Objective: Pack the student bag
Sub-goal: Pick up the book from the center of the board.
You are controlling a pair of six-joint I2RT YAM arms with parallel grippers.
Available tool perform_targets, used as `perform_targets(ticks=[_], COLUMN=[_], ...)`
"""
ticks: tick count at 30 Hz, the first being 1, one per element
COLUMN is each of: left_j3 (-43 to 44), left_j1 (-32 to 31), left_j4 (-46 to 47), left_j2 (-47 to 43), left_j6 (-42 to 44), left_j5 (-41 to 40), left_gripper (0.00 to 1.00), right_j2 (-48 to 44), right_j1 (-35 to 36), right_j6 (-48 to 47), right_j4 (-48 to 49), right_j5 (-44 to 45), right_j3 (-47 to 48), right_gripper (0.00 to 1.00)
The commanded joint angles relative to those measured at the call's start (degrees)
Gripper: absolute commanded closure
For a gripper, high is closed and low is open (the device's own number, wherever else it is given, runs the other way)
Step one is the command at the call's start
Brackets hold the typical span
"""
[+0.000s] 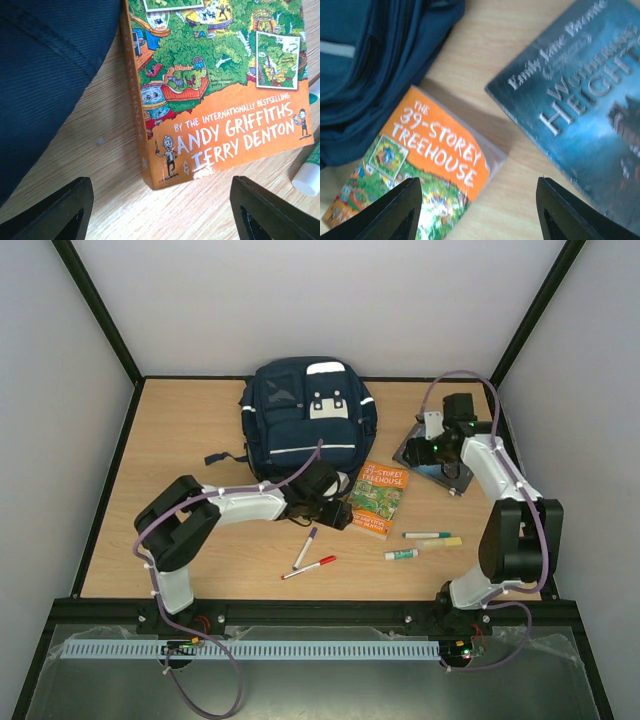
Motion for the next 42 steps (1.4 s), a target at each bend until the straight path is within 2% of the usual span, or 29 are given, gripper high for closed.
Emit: perform_targets(ticks=[1,8,18,22,27,30,34,42], left_j3=[-2.2,-2.6,-1.8,-1.9,-1.9,-2.4,-3.0,-3.2], left_j1=[1.2,3.0,3.3,2.3,1.0,1.0,1.8,4.7], left_j4=[1.8,6.8,12.7,13.2,13.0,12.8,12.9,18.7], left_j2=[-3.9,-1.6,2.6,3.5,3.9,3.7,3.7,6.3], left_j6=[-0.3,-1.7,-5.2,-4.8,-4.5,-5.9,-8.6,-15.3], left_j5=[-2.2,2.6,9.3,10.7,11.1,9.8,8.6,11.5], left_gripper=[0.20,0.19,0.28,0.30,0.31,0.29,0.26,0.24], right_j2=[-0.9,0.0,9.1,12.0,14.9,15.8,15.4,17.1], right_j1=[-1.6,-1.6,-1.6,-1.6,-1.6,-1.6,-1.6,-1.7], right_j6=[-1.8,-2.6,-0.6,0.0,0.3,0.1,-0.6,-1.0], right_j4=[-9.7,-8.3,-4.6,-2.4,-0.6,0.1,1.6,1.9], right_j5=[-7.4,-11.3,-15.6,-15.0,-11.6,-8.7,-4.3,-3.1], right_j3=[-7.0,-11.5,-12.5,-12.3,-12.4,-13.0,-14.3,-15.3], right_gripper=[0.37,0.38,0.47,0.52,0.65,0.74,0.81,0.85])
